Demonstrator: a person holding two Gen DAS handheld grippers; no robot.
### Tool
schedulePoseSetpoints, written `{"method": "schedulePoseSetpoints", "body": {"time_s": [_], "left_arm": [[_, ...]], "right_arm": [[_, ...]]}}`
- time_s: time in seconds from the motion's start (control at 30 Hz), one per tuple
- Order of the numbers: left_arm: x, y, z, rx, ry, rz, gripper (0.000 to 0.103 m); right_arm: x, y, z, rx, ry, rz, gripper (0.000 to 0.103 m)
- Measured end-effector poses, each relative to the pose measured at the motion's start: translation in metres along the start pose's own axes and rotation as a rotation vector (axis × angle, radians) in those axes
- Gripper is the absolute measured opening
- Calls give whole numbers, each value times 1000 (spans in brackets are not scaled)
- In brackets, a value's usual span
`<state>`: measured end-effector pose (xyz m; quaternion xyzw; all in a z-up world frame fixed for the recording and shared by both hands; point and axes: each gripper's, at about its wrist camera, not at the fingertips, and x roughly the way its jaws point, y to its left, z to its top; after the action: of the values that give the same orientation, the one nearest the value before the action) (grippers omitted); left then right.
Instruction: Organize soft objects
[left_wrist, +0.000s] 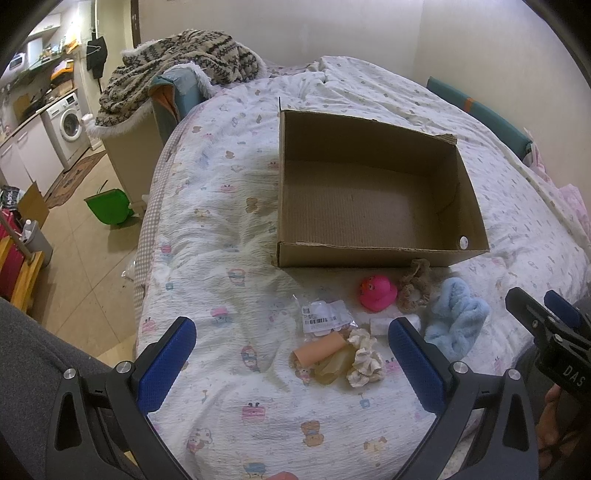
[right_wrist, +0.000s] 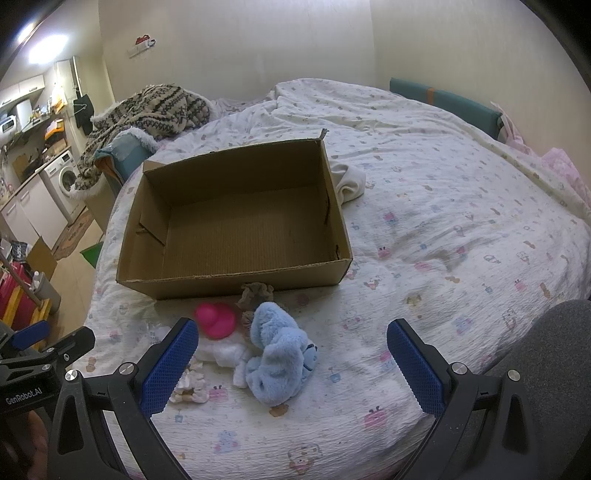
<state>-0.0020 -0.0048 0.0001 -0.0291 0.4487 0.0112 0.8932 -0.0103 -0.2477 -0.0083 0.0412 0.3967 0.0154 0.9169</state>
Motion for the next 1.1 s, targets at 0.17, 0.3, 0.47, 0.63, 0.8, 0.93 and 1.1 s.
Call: {"method": "schedulePoseSetpoints", "body": {"time_s": [0.17,0.3,0.47,0.63,0.8,0.93,1.1], "left_arm": [[0,0,0,1,-1,0,103],[0,0,0,0,-1,-1,103],[0,-1,0,0,-1,0,103],[0,-2,0,0,2,-1,103],[-1,-3,0,2,2,-2,103],[-1,-3,0,1,2,-2,103],[-1,-3,0,1,2,-2,103]], "right_arm": [[0,0,0,1,0,1,103],[0,1,0,1,0,1,103],[0,1,0,2,2,2,103],[0,0,-1,1,1,3,103],[-2,-2,-1,0,1,5,103],[-4,6,2,-2,-2,9,103],[-7,4,4,2,1,24,103]]}}
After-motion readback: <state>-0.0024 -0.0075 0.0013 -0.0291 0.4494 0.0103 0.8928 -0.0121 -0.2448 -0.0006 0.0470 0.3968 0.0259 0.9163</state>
